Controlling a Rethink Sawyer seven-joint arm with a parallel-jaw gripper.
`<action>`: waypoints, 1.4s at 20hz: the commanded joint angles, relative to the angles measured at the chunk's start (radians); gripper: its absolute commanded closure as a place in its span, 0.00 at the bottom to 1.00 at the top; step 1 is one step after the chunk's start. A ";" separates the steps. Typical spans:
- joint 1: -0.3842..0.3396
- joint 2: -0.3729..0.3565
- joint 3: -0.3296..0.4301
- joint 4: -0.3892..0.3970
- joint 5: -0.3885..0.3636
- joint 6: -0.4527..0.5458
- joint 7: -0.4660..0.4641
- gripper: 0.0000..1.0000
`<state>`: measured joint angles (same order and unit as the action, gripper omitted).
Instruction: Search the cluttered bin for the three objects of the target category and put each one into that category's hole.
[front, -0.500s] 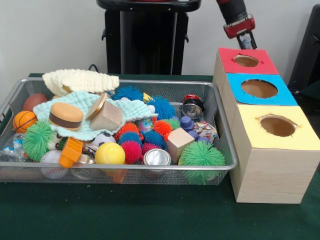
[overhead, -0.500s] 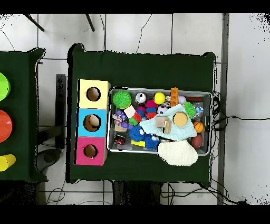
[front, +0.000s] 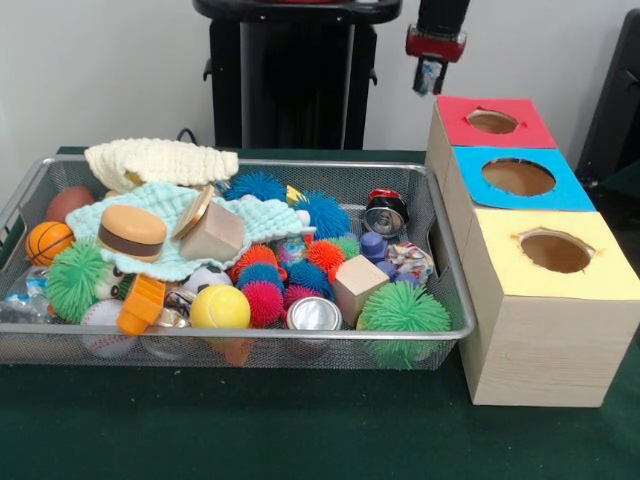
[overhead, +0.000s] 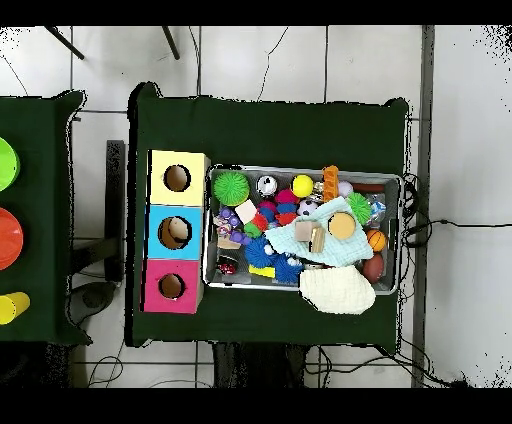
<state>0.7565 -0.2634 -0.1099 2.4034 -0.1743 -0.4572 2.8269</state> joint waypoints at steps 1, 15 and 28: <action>-0.089 -0.197 0.084 -0.011 -0.029 0.151 -0.010 1.00; -0.311 -0.586 0.237 0.166 -0.085 0.453 -0.010 1.00; -0.242 -0.603 0.252 0.168 -0.053 0.452 0.019 1.00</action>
<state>0.5111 -0.8505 0.0472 2.6361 -0.2465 -0.0935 2.8269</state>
